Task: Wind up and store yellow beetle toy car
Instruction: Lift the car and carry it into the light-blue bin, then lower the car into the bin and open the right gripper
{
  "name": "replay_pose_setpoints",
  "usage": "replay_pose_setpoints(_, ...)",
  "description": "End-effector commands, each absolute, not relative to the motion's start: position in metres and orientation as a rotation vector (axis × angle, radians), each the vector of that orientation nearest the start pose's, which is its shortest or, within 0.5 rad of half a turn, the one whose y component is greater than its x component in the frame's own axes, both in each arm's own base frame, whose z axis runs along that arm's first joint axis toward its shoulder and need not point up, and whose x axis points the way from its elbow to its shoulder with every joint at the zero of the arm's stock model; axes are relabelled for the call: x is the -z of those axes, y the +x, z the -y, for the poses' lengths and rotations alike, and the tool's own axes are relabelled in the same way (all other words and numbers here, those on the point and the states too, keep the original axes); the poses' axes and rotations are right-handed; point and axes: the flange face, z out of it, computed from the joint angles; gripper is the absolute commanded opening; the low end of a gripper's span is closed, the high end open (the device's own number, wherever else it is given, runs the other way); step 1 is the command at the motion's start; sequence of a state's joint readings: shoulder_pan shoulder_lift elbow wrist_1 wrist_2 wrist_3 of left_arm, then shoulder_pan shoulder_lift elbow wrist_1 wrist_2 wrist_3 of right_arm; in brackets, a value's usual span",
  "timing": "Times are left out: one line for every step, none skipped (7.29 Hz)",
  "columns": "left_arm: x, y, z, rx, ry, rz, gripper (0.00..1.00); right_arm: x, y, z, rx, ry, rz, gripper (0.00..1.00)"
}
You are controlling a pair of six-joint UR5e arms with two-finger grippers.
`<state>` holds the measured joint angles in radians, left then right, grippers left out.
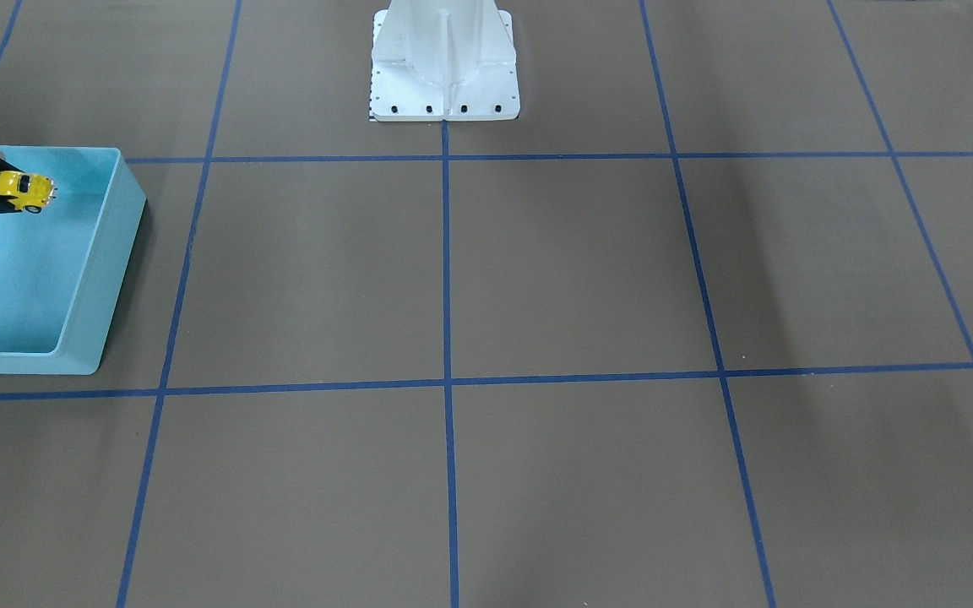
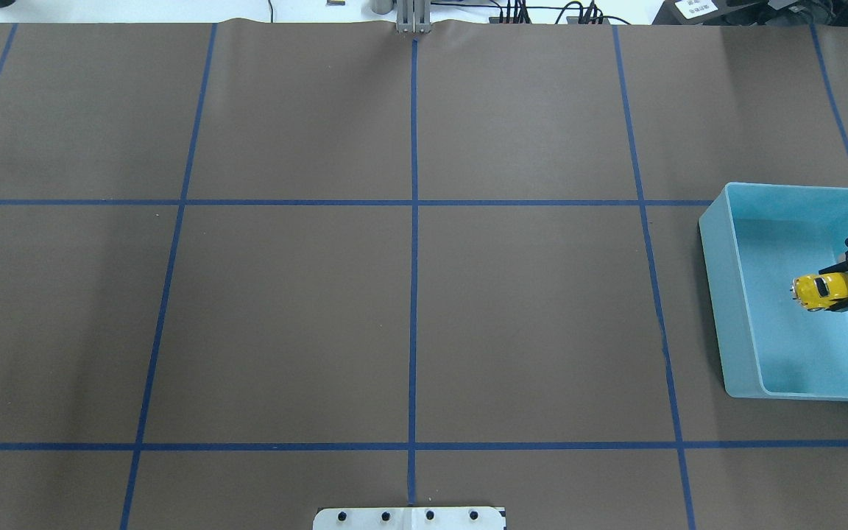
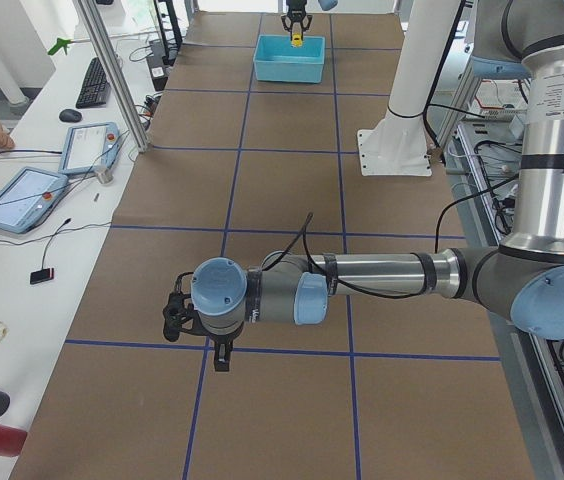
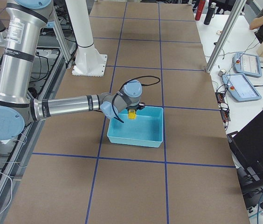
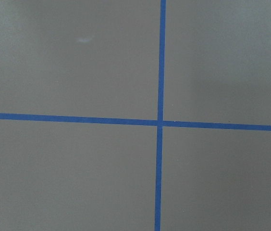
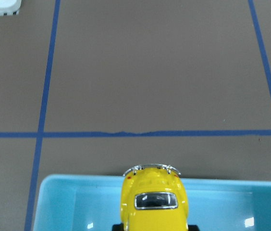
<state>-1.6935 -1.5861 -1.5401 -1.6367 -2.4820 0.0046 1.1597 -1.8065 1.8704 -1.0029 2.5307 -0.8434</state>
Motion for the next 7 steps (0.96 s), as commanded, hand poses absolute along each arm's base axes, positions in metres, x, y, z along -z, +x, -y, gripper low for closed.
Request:
replay_pose_setpoints(-0.649,-0.116,0.491,0.087,0.105,-0.906,1.0,-0.592,-0.121,0.41,1.423,0.831,0.848,0.0)
replay_pose_setpoints(-0.65,-0.116,0.491,0.087,0.104,-0.907,1.0,-0.605,-0.121,0.412,1.421,0.826,0.841,0.0)
replay_pose_setpoints(-0.649,-0.116,0.491,0.087,0.105,-0.906,1.0,-0.609,-0.122,0.413,1.418,0.82,0.842,0.0)
replay_pose_setpoints(-0.649,-0.116,0.491,0.087,0.105,-0.906,1.0,-0.61,-0.131,0.412,1.43,0.808,0.852,0.0)
replay_pose_setpoints(-0.649,-0.116,0.491,0.087,0.105,-0.906,1.0,-0.606,-0.143,0.415,1.436,0.798,0.84,0.0)
replay_pose_setpoints(-0.649,-0.116,0.491,0.087,0.105,-0.906,1.0,-0.608,-0.158,0.413,1.443,0.774,0.832,0.0)
replay_pose_setpoints(-0.649,-0.116,0.491,0.087,0.105,-0.906,1.0,-0.61,-0.167,0.415,1.453,0.763,0.832,0.0)
